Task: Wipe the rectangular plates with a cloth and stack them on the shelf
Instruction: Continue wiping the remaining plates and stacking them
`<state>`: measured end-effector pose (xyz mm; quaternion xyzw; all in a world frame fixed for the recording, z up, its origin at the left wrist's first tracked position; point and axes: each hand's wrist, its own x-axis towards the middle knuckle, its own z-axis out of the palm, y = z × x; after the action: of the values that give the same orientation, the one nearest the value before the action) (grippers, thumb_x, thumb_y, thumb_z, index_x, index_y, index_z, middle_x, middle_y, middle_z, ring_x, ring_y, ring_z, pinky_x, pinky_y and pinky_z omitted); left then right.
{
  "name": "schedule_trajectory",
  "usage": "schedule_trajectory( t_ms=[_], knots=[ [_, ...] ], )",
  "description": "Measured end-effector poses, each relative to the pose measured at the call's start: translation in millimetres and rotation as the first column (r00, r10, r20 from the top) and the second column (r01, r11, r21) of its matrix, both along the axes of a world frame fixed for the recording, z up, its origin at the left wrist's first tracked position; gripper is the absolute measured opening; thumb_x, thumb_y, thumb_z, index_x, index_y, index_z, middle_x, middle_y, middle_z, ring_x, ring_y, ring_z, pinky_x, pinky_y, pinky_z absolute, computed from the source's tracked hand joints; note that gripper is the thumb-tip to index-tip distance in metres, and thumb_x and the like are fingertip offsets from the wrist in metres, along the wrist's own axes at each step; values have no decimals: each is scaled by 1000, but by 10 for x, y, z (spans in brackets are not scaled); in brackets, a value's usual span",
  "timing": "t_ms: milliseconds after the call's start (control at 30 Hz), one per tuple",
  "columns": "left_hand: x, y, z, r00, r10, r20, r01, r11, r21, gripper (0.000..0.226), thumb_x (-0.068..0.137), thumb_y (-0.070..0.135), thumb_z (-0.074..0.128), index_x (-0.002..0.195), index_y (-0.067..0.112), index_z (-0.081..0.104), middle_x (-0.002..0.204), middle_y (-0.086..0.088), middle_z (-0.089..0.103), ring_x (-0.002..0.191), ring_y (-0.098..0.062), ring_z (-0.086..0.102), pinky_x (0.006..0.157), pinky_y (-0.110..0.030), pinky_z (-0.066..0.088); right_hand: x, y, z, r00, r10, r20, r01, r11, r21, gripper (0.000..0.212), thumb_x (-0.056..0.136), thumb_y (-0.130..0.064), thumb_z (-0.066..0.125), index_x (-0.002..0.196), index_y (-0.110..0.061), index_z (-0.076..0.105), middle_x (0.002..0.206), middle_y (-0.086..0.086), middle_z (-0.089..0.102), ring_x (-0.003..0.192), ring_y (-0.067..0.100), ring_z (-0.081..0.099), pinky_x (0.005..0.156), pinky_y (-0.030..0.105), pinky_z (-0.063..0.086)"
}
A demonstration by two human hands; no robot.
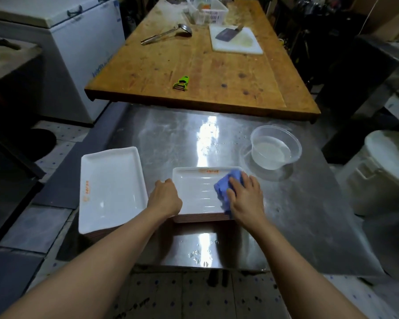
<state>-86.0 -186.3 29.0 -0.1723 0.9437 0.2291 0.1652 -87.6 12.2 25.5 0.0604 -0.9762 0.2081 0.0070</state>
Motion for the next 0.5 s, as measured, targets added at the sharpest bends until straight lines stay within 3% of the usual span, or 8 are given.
schedule_trajectory(
  t_ms=[67,133,267,400,500],
  knots=[
    [-36,-10,-46,1000,-2,-6,2,1000,13,40,80,2,51,120,5,46,123,-16,49,102,-33,56,75,-33,45,-3,18,-67,998,-24,53,14,984,177,48,90,-36,31,122,-12,57,142,12,35,122,35,33,102,39,25],
    [-51,-13,-60,1000,4,-7,-4,999,35,45,81,2,50,124,7,41,122,-16,47,103,-32,55,74,-32,44,-33,17,-122,997,-50,52,36,969,244,33,92,-20,47,122,-12,55,136,11,38,120,29,33,99,35,29],
    [-61,-20,-62,1000,19,-14,-18,995,97,47,82,0,47,127,9,36,122,-16,45,96,-27,51,70,-29,39,-258,-22,-200,993,-118,-8,118,975,190,28,95,-8,36,114,-3,57,121,18,48,113,32,40,89,38,36],
    [-72,-31,-89,999,44,-29,-38,985,167,44,81,-2,45,122,10,37,118,-14,48,91,-25,51,68,-28,39,-444,-167,-217,994,-110,-18,112,981,161,31,89,-2,49,119,1,54,126,20,44,115,35,40,74,37,35],
    [-77,-46,-99,998,60,-30,-53,980,193,42,81,-2,45,120,11,37,115,-14,49,89,-24,51,66,-28,38,-444,-326,-274,999,-45,-18,47,995,88,38,78,4,57,116,1,57,121,24,46,105,40,44,68,36,32]
  ],
)
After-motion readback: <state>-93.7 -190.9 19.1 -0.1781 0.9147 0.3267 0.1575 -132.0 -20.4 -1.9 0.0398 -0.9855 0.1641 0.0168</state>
